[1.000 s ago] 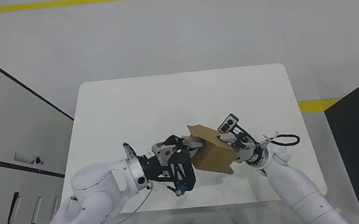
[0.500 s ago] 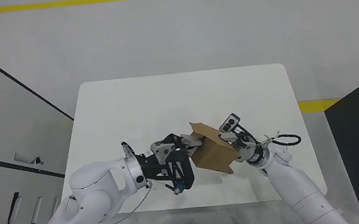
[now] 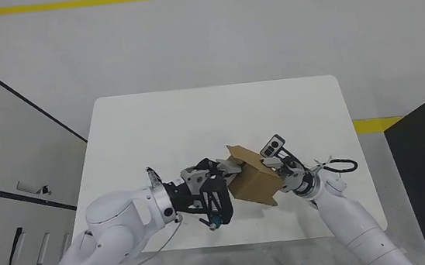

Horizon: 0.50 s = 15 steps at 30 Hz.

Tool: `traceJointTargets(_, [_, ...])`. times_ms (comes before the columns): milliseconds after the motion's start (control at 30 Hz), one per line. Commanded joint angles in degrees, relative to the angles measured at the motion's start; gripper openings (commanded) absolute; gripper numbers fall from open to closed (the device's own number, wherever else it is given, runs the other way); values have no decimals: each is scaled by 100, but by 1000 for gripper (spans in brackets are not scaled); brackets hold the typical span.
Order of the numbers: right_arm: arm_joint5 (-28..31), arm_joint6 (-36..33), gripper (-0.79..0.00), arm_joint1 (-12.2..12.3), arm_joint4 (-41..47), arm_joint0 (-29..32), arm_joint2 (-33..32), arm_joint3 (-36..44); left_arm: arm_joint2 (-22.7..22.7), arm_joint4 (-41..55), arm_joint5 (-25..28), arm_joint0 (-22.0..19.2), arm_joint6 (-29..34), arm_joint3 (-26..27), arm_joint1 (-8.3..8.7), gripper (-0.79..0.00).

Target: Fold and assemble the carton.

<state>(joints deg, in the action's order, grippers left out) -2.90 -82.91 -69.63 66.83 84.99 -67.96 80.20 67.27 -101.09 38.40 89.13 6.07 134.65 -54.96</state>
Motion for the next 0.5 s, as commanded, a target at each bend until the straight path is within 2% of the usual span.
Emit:
traceJointTargets(0, [-3, 4, -785, 1, -10, -1, -1, -7, 18, 16, 0, 3, -3, 0, 1, -785])
traceJointTargets(233, [-27, -1, -785, -2, -14, -9, 30, -1, -90, -120, 192, -17, 49, 0, 6, -785])
traceJointTargets(467, [-34, 12, -785, -4, 23, -13, 32, 3, -2, -3, 40, -34, 64, 0, -2, -785])
